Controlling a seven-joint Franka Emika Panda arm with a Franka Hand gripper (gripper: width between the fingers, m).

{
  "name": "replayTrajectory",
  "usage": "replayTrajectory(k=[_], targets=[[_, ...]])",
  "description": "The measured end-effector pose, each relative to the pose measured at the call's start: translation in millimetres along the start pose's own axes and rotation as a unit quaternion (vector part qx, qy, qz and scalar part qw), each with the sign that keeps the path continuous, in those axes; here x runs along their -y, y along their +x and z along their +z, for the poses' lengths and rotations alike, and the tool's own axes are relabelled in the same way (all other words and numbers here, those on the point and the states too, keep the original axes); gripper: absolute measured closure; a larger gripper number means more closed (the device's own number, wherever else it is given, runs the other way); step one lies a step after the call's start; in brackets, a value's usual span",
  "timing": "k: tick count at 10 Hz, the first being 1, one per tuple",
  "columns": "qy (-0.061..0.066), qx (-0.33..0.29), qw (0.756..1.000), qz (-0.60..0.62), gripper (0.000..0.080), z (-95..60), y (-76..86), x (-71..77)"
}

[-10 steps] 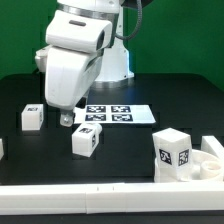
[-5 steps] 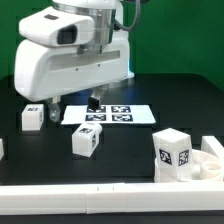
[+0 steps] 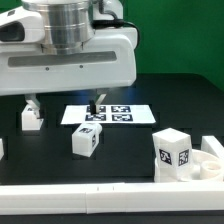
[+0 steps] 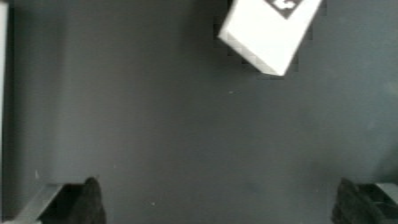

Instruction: Assemble stool

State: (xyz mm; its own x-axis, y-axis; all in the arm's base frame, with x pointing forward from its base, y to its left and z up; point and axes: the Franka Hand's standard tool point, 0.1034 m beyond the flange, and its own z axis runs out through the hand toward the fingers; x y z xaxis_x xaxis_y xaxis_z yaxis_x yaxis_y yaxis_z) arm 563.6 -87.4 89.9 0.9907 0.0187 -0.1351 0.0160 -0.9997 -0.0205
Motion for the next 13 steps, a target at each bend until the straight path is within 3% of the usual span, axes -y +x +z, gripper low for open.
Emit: replayTrajectory(k=[1, 2, 3, 5, 6, 7, 8, 10, 11, 13], targets=[[0.002, 0.001, 1.000, 0.014, 0.0150, 1.0, 0.0, -0.4], [0.035, 0.004, 0.993, 0.110, 0.0150, 4.1, 1.3, -2.5], [0.051, 0.007, 0.982, 0.182, 0.0150, 10.3, 2.7, -7.7], [0.079, 0.028, 0.962, 0.261, 0.0150, 34.3, -1.5, 3.6], [0.086, 0.037, 0.959, 0.267, 0.0150, 43.2, -4.0, 7.9], [0.081, 0.021, 0.961, 0.265, 0.0150, 49.4, -3.6, 14.7], [0.087, 0.056, 0.961, 0.256, 0.0150, 50.5, -12.5, 19.1], [0.102, 0.119, 0.958, 0.240, 0.0150, 51.2, -13.7, 15.0], [0.116, 0.162, 0.956, 0.214, 0.0150, 54.8, -22.9, 18.9], [0.123, 0.222, 0.940, 0.227, 0.0150, 63.5, -36.2, 11.3]])
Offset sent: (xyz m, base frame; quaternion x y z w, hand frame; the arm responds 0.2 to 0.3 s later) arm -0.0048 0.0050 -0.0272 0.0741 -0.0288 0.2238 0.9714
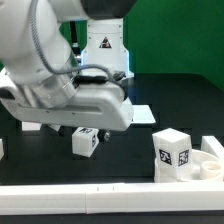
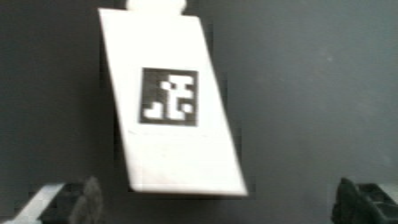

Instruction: Assemble stool

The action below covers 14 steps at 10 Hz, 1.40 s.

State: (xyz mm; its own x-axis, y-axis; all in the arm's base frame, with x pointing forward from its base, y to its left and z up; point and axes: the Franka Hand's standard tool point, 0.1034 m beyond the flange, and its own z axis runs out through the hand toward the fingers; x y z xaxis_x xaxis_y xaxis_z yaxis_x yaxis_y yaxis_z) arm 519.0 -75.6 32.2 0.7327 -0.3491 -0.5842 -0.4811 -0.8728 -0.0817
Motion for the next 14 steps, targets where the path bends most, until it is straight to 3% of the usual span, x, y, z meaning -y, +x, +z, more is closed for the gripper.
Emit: replayTrajectory(k=[3, 5, 6, 9, 13, 14], targets=[[-0.005, 0.103, 0.995, 0.001, 0.0150, 7.6, -7.1, -4.4], [-0.017, 0.208, 0.978, 0.011, 0.0150, 11.6, -13.6, -3.1], [-0.020, 0.205, 0.978, 0.013, 0.0150, 12.8, -1.1, -0.7], [-0.004, 0.254, 0.966, 0.054, 0.0150, 31.5, -0.6, -6.5], [-0.006, 0.244, 0.968, 0.051, 0.0150, 36.1, 0.7, -1.7], [-0.006, 0.244, 0.968, 0.051, 0.0273, 36.1, 0.7, -1.8]])
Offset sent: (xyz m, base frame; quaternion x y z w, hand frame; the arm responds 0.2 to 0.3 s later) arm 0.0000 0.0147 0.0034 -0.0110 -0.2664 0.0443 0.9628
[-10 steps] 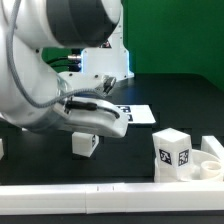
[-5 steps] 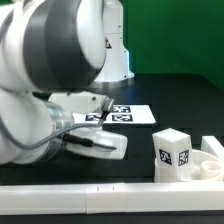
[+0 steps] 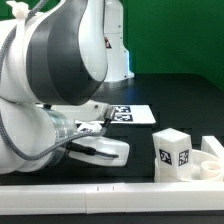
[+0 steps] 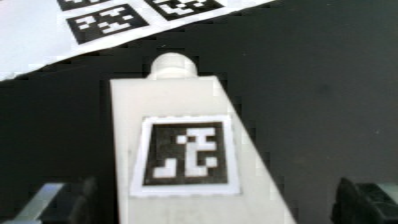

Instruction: Assemble stool

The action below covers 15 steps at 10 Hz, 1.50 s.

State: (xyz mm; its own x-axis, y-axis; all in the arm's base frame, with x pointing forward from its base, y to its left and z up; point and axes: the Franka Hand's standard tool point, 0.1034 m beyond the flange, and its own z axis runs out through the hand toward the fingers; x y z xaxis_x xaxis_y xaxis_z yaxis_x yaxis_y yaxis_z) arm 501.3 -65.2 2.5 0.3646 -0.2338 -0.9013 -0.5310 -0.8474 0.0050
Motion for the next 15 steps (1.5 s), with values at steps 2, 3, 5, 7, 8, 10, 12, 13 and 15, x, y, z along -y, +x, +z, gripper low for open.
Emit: replayTrajectory(k=[2, 3, 5, 7, 8, 10, 12, 13, 15], targets=[[0.000, 0.000, 1.000, 0.000, 0.0409, 0.0, 0.0, 0.0], [0.000, -0.001, 1.000, -0.001, 0.0477, -1.0, -0.8, 0.5], [-0.001, -0.017, 1.000, -0.015, 0.0477, -23.2, -23.6, 10.0], [0.004, -0.083, 0.996, -0.038, 0.0477, -53.1, -61.8, 27.7], [-0.002, -0.138, 0.989, -0.055, 0.0477, -63.0, -77.2, 35.1], [-0.003, -0.193, 0.979, -0.063, 0.0476, -59.7, -77.9, 38.5], [0.007, -0.281, 0.957, -0.069, 0.0476, -72.4, -73.5, 49.5], [-0.011, -0.312, 0.948, -0.069, 0.0476, -75.0, -91.1, 65.8], [-0.030, -0.407, 0.907, -0.098, 0.0476, -87.1, -125.7, 124.0]])
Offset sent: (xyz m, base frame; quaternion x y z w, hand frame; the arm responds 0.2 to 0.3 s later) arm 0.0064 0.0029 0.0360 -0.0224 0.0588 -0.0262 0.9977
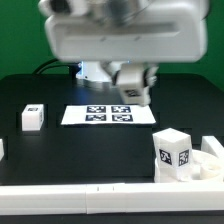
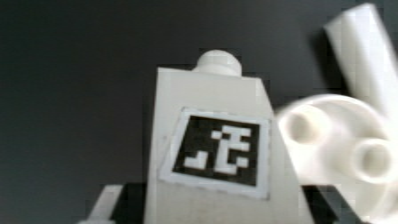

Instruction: Assemble stool

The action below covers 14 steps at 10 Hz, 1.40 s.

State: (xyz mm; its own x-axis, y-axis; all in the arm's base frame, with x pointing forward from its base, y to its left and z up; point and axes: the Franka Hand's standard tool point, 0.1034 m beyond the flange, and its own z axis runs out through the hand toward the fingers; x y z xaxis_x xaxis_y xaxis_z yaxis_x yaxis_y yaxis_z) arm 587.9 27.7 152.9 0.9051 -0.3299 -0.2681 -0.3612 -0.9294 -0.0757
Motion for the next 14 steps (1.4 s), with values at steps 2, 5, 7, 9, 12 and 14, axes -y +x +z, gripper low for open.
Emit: replayTrajectory(k=[2, 5, 7, 9, 12, 14], targets=[[0.009, -0.051, 0.999, -0.008, 0.0476, 0.5, 2.2, 8.8], [0.012, -0.149, 0.989, -0.016, 0.0476, 1.0, 8.8, 19.9], [-0.043, -0.195, 0.975, -0.101, 0.0476, 6.7, 12.4, 53.3], [-0.059, -0.200, 0.969, -0.136, 0.0476, 23.4, 9.4, 73.2], [-0.059, -0.200, 0.968, -0.138, 0.0476, 22.8, 9.9, 72.9], [-0.094, -0.208, 0.956, -0.186, 0.0476, 35.4, 2.9, 91.8]])
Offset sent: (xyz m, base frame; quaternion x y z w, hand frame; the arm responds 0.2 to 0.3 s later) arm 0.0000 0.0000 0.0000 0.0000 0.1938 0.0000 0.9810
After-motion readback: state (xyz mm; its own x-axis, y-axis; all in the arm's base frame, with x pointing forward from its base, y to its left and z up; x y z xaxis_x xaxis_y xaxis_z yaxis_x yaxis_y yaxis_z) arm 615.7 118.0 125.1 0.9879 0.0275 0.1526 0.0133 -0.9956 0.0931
